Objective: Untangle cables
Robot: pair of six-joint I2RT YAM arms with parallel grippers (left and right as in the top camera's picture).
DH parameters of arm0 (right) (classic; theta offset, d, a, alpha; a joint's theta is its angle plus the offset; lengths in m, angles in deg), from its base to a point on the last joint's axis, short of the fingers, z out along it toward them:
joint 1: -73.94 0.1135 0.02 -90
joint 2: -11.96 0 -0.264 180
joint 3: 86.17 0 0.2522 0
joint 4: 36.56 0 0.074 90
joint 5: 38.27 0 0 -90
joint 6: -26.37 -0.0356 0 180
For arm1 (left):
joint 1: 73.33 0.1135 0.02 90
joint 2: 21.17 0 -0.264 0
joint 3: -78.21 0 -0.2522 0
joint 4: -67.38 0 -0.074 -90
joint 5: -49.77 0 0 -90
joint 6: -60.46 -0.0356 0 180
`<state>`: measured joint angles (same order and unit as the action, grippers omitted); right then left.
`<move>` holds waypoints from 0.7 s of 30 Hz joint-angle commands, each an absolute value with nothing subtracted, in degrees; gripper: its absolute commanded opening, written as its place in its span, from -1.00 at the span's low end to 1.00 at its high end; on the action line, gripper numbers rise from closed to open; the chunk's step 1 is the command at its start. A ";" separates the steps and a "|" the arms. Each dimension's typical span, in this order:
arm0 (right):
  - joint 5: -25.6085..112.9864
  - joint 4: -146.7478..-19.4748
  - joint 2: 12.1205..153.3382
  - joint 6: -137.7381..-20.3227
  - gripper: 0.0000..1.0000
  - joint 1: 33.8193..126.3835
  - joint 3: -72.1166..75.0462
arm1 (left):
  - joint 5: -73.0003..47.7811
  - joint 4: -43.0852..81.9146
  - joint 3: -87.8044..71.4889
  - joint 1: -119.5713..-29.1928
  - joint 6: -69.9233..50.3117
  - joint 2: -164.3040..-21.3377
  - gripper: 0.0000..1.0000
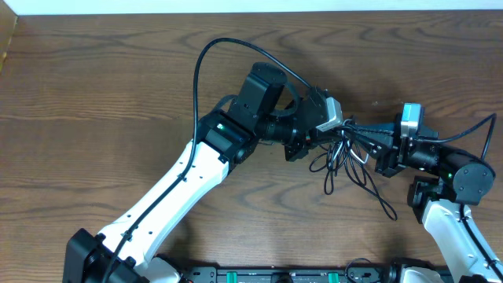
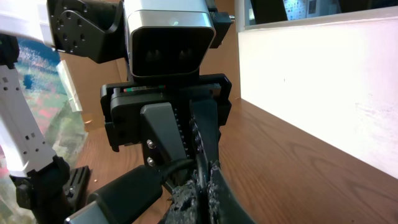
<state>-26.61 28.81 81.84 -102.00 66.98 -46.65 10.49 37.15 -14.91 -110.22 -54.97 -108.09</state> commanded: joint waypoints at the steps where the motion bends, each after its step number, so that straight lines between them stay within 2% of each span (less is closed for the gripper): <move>1: -25.37 29.03 81.63 -101.39 -0.99 66.85 -46.00 | 11.39 37.68 -14.67 -110.39 -54.69 -108.42 -0.85; 21: -25.37 27.43 81.63 -99.34 -0.98 64.79 -46.00 | 9.20 33.26 -14.67 -107.62 -54.43 -108.39 -0.84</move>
<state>-27.40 27.06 81.87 -100.25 65.84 -46.65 10.49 34.05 -14.91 -109.04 -54.84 -108.09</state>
